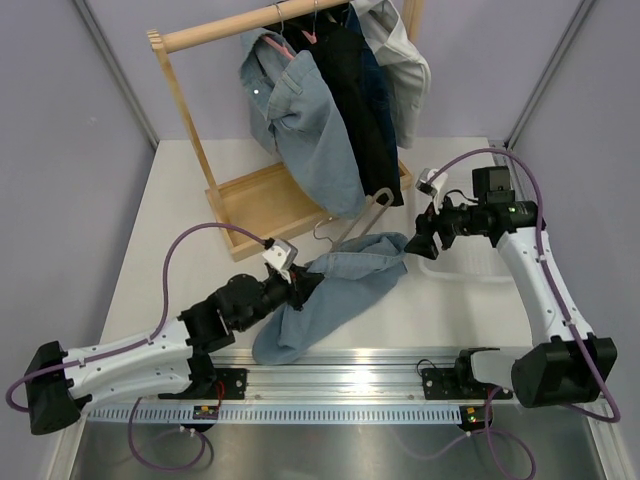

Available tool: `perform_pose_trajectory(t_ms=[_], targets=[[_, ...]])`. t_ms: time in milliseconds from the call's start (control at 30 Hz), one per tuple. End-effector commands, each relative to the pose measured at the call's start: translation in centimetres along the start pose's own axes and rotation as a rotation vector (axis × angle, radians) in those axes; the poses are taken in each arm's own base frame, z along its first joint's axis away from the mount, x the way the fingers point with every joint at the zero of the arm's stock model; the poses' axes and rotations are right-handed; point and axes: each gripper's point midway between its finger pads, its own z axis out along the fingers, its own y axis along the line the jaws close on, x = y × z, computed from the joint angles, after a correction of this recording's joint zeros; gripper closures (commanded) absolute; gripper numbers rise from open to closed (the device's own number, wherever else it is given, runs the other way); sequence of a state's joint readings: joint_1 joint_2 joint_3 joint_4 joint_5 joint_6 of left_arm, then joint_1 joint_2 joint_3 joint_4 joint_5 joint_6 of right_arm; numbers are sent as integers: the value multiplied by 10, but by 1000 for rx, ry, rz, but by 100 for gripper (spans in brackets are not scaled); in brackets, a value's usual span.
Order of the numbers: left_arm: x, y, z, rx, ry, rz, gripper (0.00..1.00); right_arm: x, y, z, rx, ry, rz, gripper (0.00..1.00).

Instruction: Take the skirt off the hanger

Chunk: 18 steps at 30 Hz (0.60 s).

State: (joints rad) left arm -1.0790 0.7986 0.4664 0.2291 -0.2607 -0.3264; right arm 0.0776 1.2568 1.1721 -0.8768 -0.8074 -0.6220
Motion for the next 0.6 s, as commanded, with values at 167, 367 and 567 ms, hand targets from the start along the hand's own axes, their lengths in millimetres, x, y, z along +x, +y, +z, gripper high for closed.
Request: perform_pose_trajectory(t_ms=[167,367,567], targets=[[-21,-20,-5,155,91,291,100,-16,66,-63,-166,19,-573,10],[-13,-30,-12,331,145,543,100,-7,81,-71,-280,40,-804,4],[-25,-33,-9,380,119,688,100,-11,81,-61,-331,18,-828,4]])
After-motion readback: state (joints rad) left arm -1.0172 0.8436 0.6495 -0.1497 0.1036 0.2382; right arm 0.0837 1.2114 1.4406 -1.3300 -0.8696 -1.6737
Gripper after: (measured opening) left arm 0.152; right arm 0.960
